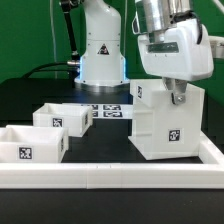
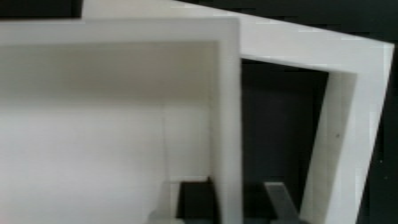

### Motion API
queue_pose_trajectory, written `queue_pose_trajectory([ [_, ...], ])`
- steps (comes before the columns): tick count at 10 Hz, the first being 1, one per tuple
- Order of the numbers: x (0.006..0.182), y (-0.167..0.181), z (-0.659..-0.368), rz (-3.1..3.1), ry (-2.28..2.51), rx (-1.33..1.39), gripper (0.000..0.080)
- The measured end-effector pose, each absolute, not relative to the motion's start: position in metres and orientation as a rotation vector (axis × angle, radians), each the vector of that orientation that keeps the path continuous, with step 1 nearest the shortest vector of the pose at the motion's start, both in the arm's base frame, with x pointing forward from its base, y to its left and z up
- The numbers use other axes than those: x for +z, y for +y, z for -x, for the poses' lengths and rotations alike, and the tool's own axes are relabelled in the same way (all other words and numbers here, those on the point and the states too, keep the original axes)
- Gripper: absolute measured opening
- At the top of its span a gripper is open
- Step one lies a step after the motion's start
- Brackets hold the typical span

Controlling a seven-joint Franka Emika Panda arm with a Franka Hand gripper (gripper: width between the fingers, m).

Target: Assemble drawer

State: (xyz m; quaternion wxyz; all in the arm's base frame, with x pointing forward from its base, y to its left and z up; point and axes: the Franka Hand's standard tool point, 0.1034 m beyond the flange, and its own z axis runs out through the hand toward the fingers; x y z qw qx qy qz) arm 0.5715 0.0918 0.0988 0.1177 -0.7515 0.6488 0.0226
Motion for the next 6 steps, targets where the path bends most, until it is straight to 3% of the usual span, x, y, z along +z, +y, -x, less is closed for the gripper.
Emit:
queue_pose_trajectory([
  [6,0.102,0.095,-0.623,2.166,1.895,0.086,0.0042],
])
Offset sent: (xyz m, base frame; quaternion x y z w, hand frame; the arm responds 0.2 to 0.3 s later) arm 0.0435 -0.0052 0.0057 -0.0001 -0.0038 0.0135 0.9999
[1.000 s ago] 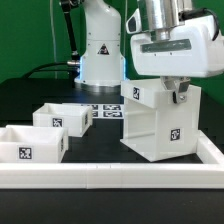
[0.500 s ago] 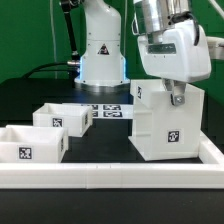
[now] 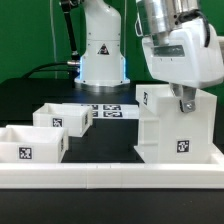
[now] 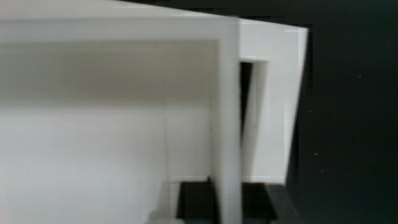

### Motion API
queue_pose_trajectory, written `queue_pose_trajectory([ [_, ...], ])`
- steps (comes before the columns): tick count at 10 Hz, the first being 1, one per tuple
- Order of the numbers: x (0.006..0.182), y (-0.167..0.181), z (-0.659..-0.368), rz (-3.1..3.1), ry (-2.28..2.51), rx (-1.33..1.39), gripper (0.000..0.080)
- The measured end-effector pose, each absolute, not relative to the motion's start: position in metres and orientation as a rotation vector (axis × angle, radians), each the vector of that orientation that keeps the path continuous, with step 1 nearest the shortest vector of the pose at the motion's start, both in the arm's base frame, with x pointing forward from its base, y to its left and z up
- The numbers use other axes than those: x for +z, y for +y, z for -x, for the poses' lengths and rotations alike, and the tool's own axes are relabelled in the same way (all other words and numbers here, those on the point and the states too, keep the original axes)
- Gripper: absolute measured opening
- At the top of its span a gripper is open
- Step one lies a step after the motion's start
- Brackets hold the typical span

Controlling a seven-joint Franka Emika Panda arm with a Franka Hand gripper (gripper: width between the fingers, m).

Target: Assemble drawer

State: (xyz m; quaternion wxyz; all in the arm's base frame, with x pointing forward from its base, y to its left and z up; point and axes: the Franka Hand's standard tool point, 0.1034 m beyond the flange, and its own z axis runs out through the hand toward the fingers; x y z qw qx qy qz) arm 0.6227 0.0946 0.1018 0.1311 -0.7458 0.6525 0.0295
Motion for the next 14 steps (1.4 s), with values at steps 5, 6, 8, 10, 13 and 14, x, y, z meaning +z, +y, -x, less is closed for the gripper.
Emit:
queue_pose_trajectory([
  [5,0.098,0.094,-0.65,2.119,1.964,0.159,0.0042],
  [6,0.098,0.094,-0.65,2.117,1.974,0.176,0.0042],
  [8,0.098,0.094,-0.65,2.125,1.979,0.205,0.0042],
  [10,0.098,0.095,-0.649,2.129,1.975,0.205,0.0042],
  [13,0.105,0.095,-0.626,2.255,1.848,0.224,0.0467],
  [14,0.112,0.097,-0.618,2.319,1.772,0.254,0.0585],
])
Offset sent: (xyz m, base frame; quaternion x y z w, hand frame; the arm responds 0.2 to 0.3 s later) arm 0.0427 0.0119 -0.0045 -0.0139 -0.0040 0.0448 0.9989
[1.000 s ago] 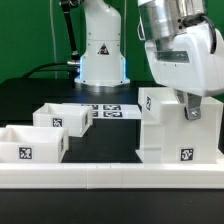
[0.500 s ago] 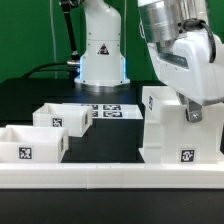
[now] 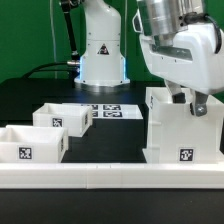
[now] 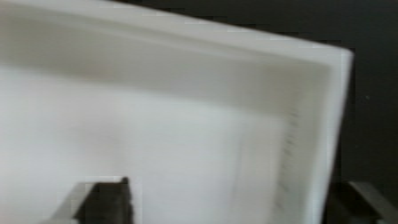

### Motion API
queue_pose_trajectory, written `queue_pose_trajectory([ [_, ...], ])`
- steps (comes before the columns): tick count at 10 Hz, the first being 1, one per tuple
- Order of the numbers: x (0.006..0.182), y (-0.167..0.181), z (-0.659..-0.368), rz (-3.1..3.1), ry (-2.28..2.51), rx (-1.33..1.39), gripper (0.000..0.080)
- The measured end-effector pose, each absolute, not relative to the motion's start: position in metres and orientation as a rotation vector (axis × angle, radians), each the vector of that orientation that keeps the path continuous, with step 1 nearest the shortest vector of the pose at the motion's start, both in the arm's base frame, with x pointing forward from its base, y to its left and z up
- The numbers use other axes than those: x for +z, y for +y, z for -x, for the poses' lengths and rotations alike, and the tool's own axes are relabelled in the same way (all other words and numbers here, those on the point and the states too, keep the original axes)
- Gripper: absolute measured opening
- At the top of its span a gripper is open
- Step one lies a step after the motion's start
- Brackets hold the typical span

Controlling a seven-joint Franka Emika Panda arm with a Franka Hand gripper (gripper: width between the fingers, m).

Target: Assemble drawer

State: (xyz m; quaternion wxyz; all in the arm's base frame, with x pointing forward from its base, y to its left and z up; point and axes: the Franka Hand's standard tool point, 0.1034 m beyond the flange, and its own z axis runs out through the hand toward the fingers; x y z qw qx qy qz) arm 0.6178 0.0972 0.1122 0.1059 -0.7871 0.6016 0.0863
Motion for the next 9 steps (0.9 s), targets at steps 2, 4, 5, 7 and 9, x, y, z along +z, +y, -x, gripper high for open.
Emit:
queue_pose_trajectory([
  [2,0.126,0.091,-0.604,2.444,1.565,0.253,0.0638],
  [4,0.146,0.076,-0.586,2.547,1.364,0.267,0.0646],
  [5,0.146,0.066,-0.582,2.626,1.186,0.269,0.0649],
  [7,0.144,0.062,-0.578,2.64,1.146,0.291,0.0649],
  [9,0.143,0.062,-0.577,2.657,1.111,0.29,0.0649],
])
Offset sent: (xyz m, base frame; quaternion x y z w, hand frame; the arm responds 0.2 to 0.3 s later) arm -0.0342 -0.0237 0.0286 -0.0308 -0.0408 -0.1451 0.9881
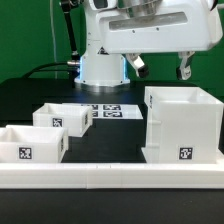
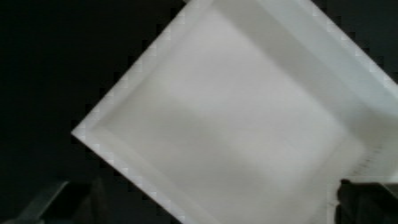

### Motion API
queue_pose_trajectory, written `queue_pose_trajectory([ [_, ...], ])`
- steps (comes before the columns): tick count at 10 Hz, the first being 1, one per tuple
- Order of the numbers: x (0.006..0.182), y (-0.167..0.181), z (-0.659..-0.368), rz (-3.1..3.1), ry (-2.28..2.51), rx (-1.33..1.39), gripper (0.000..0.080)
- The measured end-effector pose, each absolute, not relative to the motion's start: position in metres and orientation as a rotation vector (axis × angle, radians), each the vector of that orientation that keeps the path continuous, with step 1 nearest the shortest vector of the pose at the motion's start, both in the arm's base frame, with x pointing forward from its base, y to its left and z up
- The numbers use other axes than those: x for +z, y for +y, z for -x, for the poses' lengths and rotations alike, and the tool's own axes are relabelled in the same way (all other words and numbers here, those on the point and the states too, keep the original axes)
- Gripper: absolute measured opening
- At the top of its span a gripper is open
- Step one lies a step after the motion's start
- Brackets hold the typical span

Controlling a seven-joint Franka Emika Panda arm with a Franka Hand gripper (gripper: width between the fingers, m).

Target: Assemble drawer

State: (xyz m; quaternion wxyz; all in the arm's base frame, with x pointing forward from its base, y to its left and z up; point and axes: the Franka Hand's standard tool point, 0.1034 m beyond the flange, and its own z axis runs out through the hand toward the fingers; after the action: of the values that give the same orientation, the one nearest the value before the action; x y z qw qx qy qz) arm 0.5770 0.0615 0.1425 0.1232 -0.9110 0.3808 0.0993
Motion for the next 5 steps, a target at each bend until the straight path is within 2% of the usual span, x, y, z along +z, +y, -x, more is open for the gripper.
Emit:
queue_pose_trajectory([
  [2,0.137,0.036,-0.568,2.858,0.722,0.257,0.0649],
  [5,0.13,-0.004,-0.57,2.962,0.475,0.164,0.0649],
])
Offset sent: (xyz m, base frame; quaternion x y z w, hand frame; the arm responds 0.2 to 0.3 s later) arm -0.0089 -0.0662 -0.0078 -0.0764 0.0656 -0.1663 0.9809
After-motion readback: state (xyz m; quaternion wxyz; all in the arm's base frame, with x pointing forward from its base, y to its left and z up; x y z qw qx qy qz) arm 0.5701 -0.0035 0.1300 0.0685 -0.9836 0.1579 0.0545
